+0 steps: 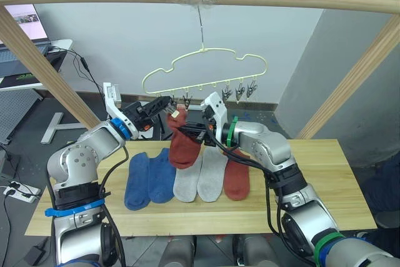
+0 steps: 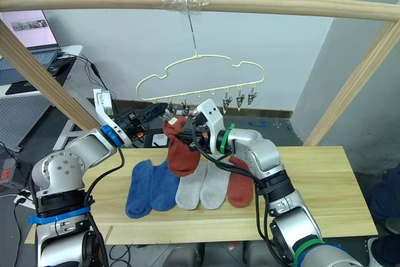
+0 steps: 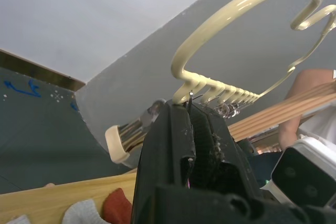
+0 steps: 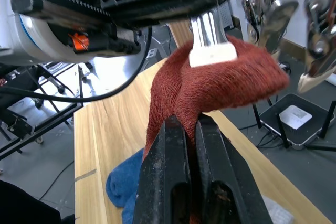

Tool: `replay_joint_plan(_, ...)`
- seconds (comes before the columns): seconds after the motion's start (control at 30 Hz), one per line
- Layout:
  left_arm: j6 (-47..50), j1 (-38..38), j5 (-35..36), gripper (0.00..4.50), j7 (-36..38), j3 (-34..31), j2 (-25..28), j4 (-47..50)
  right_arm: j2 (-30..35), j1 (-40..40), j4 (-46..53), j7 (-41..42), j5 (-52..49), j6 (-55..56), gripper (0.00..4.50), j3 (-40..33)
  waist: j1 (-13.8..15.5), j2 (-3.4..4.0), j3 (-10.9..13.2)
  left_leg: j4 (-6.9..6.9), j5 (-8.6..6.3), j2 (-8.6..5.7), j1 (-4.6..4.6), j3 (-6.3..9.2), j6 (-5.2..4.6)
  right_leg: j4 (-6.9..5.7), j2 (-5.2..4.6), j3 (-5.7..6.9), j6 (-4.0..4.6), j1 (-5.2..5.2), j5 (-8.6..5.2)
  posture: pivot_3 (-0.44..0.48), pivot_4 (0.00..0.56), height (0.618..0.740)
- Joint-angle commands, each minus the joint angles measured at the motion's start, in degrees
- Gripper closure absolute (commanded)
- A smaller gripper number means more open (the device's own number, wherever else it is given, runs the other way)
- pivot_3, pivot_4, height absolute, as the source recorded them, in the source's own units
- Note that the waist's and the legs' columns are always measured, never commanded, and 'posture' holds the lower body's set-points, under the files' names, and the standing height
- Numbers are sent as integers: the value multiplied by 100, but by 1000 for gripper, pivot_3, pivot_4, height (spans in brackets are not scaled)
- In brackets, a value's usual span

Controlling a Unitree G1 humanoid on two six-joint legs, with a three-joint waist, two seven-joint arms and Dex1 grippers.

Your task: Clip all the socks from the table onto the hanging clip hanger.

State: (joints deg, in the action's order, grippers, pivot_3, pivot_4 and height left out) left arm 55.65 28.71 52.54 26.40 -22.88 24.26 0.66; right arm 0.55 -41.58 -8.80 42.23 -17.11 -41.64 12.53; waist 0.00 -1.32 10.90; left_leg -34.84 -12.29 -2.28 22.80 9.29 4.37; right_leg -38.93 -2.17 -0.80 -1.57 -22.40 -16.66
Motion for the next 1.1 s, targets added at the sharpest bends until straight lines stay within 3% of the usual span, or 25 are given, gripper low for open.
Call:
replay_joint_plan(0.03,-246,-50,29,4500,135,45,26,413,-139,-94,212,-29,-149,59,4471,-1,0,0,0,0,0,0,0,-1,0,0,0,-1,0,0,0,143,171,740)
replay_joint_plan(0.43,-437,-284,-74,808,129,7,201,502,-730,95,187,-399,-321,-133,4500,27,0,0,0,0,0,0,-1,-2,0,-2,-1,-2,1,-3,1,158,160,740)
replay_joint_plan(0.57,-626,-552,-286,808,163,56,322,671,-1162,209,194,-707,-672,-475,4500,-274,11,0,-4,4,1,2,0,-2,2,-4,-1,-5,3,-9,1,169,138,740)
replay_joint_plan(0.67,-814,-675,-421,786,104,11,377,749,-1377,179,34,-967,-955,-630,3752,-490,58,0,-4,3,2,3,1,-3,4,-4,-1,-7,5,-10,3,184,148,740)
replay_joint_plan(0.77,-1135,-931,-794,786,174,98,565,848,-1343,173,-138,-999,-1028,-546,2712,-431,85,0,-4,4,2,0,0,-5,3,-3,0,-7,7,-11,4,186,142,740)
replay_joint_plan(1.0,-1472,-1625,-1154,786,179,139,754,1295,-654,436,-168,-771,-590,-14,241,96,93,0,-4,11,2,3,2,-7,4,-4,6,-8,16,-21,9,172,146,740)
replay_joint_plan(1.1,-1512,-1761,-1241,786,238,266,804,1451,-281,617,129,-739,-506,15,46,71,150,0,-4,10,0,2,5,-6,1,-3,3,-8,16,-21,9,162,153,740)
